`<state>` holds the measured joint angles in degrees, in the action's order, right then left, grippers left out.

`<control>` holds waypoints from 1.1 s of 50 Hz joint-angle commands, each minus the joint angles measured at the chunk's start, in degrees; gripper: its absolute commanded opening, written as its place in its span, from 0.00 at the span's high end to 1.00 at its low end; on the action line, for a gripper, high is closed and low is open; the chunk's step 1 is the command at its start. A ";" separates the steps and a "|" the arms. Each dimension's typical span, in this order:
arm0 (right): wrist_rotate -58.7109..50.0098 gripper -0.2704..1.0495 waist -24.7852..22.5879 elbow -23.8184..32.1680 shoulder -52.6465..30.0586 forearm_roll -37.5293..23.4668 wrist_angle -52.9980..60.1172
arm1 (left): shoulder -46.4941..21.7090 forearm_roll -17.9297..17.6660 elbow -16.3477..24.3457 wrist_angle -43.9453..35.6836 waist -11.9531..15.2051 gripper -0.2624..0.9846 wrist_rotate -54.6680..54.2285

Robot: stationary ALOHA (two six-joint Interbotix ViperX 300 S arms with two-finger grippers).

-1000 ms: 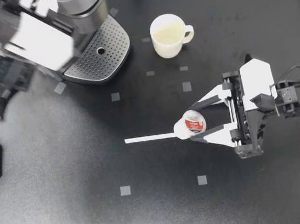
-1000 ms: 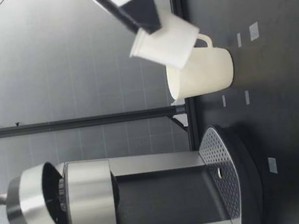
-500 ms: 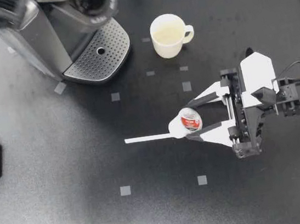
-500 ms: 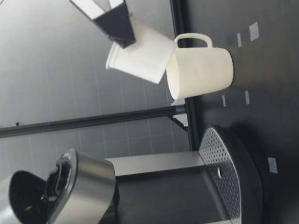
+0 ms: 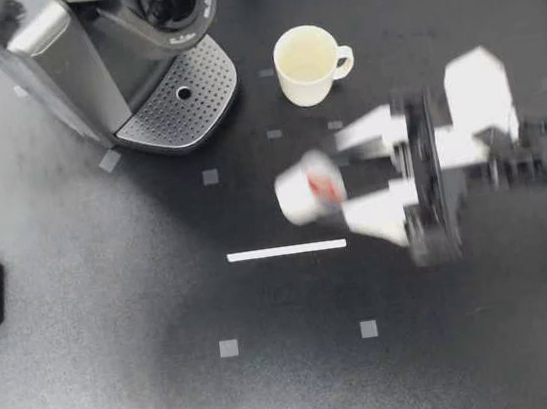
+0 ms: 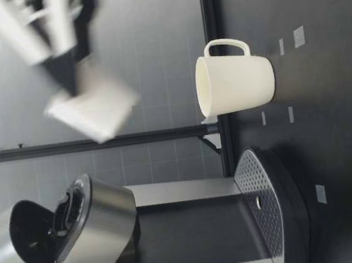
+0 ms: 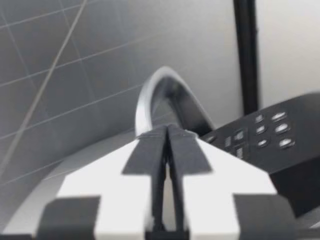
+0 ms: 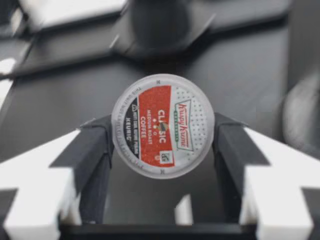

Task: Place the coffee capsule inside the capsule container, then place the cup onto the center of the cup tray.

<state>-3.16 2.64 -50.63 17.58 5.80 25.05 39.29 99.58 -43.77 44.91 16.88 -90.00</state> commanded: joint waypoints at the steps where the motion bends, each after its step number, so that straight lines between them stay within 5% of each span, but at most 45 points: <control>1: 2.11 0.40 3.78 3.34 1.85 -0.26 0.62 | 4.13 0.79 -0.44 -4.04 0.44 0.71 -1.76; 17: 18.98 0.40 9.76 12.92 2.99 -0.26 -9.23 | 12.66 0.79 -5.71 -5.71 0.35 0.71 -4.13; 34: 19.95 0.40 15.29 22.59 -0.26 -1.23 -18.02 | 12.30 0.79 -6.06 -5.62 0.44 0.71 -3.78; 55: 20.21 0.40 15.73 27.86 -7.56 -1.93 -17.58 | 12.30 0.70 -6.33 -5.62 0.44 0.71 -3.60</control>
<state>16.96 17.93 -24.87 10.11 4.04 6.94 51.86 100.02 -50.71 39.29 17.14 -93.69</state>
